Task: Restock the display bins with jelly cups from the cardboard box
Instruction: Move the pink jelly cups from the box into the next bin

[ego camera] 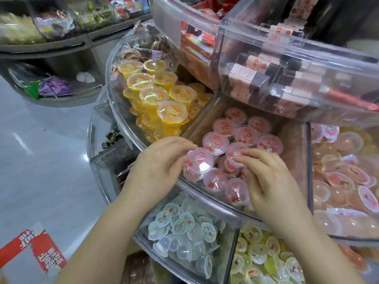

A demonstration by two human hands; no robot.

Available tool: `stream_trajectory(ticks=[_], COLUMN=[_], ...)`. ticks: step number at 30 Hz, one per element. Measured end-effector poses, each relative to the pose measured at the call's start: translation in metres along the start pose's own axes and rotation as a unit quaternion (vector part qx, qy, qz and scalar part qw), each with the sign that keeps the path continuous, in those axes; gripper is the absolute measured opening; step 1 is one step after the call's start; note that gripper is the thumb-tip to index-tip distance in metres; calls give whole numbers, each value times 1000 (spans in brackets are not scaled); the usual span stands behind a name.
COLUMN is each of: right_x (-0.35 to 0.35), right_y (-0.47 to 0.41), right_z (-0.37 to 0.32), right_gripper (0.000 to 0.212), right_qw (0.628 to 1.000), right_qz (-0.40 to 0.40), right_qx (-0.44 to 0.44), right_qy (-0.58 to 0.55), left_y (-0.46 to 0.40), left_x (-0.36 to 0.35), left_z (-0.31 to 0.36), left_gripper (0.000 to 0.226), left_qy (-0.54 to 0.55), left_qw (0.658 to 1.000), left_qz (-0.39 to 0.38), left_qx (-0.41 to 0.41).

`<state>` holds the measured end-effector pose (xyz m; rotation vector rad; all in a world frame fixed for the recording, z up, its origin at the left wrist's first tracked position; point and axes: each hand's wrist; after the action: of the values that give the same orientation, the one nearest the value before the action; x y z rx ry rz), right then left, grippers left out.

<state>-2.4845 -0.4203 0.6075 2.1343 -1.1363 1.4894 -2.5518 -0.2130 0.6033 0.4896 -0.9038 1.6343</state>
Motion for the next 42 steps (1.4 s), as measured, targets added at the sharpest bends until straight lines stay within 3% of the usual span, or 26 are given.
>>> stream_trajectory(ticks=[5,11,15,20,23,26,33,37,42], right_x=[-17,-143,-284,-462,-558,-647,-810,-857,-881], right_y=[3,35,81,139,160,166,159,164,179], right_z=[-69,-148,-149,-100,-67,-40,11,23,29], right_gripper=[24,27,29,29,29,29,44,48,38], right_qw=[987,930,867,787,770,774,771,773,786], right_qz=[-53,-306,-485,-614,-628,-619,-621,-615,-588], right_qx=[76,116,54,-66,-114,-134,-129,-155,-191], right_qy=[-129,-167,-99,-11,-8,2,61,13,4], left_y=[81,223,332,448,488,505,495,500,520], left_x=[19,3,-50,-146,-209,-274,-406,-447,-457], left_z=[-18,-104,-173,-258,-316,-386,-518,-550,-559], left_gripper=[24,46,45,42,33,23,38,43,35], left_qy=[141,203,249,238,236,215,178,160,110], left_qw=[979,909,842,790,771,776,723,736,784], left_qz=[110,164,131,12,-52,-106,-284,-367,-354], left_qx=[103,324,461,565,590,584,604,546,498])
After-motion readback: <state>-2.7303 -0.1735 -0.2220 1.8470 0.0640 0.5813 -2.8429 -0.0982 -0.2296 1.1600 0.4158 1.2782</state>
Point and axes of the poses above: each hand's wrist, its own y-axis away from the middle knuckle, its own x-axis out of the back of the hand, z = x × y, and after that the axes turned 9 degrees about -z, right-handed
